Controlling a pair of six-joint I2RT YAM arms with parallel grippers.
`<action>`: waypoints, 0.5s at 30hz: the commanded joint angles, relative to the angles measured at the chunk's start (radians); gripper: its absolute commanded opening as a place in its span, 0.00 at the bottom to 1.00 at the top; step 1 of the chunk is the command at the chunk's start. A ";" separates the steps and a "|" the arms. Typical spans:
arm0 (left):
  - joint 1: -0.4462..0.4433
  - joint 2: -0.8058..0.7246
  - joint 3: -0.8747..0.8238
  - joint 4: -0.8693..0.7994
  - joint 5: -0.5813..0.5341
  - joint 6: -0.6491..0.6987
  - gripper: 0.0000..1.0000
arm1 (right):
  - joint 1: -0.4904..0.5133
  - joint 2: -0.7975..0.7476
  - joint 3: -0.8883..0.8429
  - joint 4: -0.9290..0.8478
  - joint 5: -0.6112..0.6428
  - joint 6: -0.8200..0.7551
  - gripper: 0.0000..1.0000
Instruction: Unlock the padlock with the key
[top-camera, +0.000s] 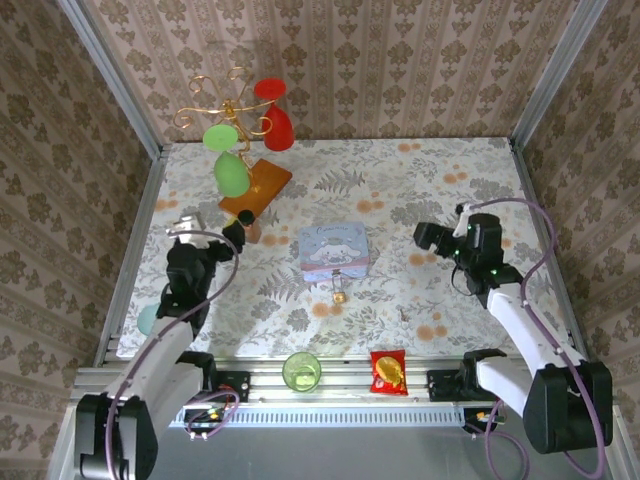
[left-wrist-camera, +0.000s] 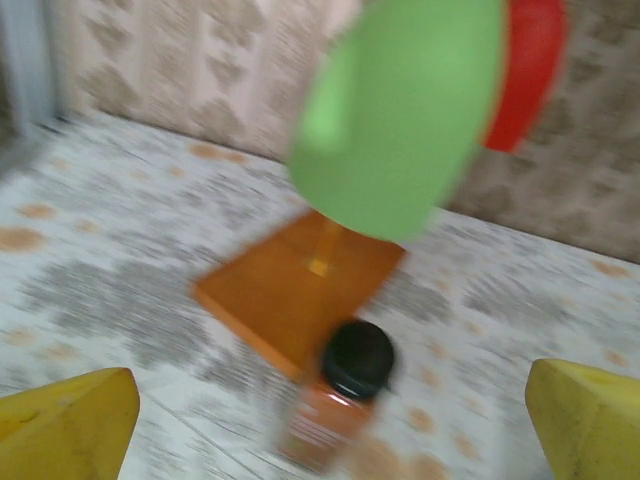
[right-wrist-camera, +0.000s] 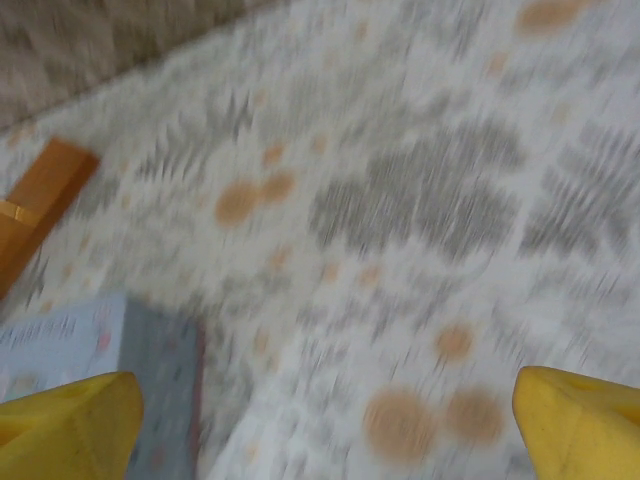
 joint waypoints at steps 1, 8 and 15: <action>-0.112 -0.078 0.012 -0.223 0.087 -0.132 1.00 | 0.111 -0.077 -0.014 -0.267 -0.008 0.113 0.94; -0.412 -0.126 0.021 -0.267 0.023 -0.229 1.00 | 0.308 -0.146 -0.038 -0.496 0.146 0.230 0.86; -0.581 -0.096 0.049 -0.224 -0.026 -0.267 1.00 | 0.471 -0.124 -0.100 -0.548 0.237 0.329 0.70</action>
